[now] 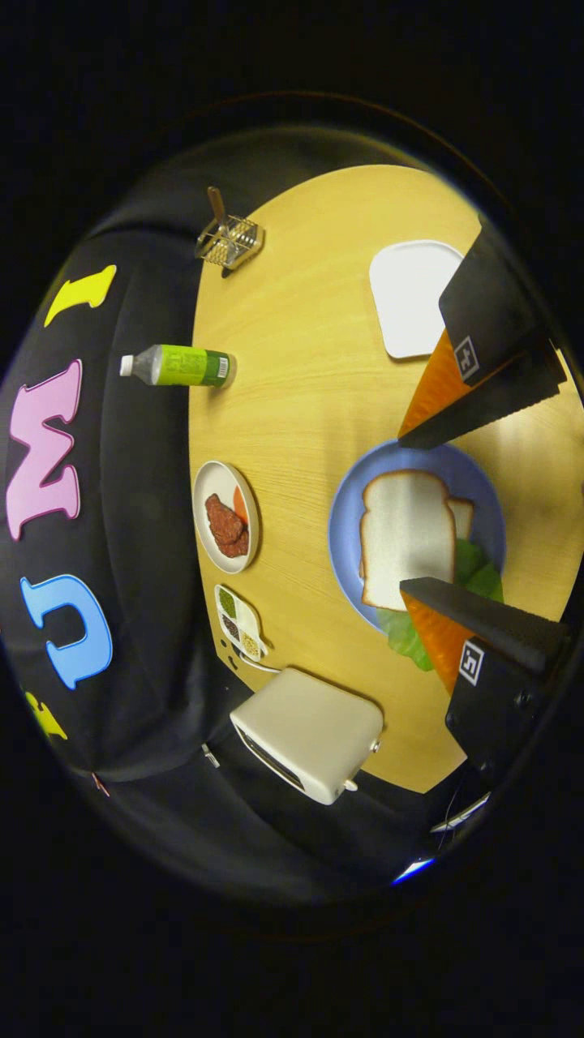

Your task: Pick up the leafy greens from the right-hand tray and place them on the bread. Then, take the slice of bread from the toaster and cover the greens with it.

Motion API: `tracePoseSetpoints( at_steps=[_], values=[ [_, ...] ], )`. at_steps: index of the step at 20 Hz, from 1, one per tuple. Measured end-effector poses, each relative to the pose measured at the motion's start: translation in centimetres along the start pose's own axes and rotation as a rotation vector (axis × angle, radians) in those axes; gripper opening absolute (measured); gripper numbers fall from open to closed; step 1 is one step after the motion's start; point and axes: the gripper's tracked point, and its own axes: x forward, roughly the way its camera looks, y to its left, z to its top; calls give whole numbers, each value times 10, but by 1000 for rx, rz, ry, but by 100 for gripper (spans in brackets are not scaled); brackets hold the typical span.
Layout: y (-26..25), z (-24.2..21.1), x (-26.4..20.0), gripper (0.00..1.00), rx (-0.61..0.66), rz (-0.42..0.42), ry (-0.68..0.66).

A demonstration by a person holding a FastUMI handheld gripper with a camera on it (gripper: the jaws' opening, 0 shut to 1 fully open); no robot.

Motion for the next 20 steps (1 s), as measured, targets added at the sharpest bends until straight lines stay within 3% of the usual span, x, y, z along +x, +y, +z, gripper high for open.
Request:
tracePoseSetpoints(
  at_steps=[12,20],
  values=[
    [-18,101,-91,99,-106,3,-319],
    [-13,132,-132,99,-133,17,-475]
  ],
)
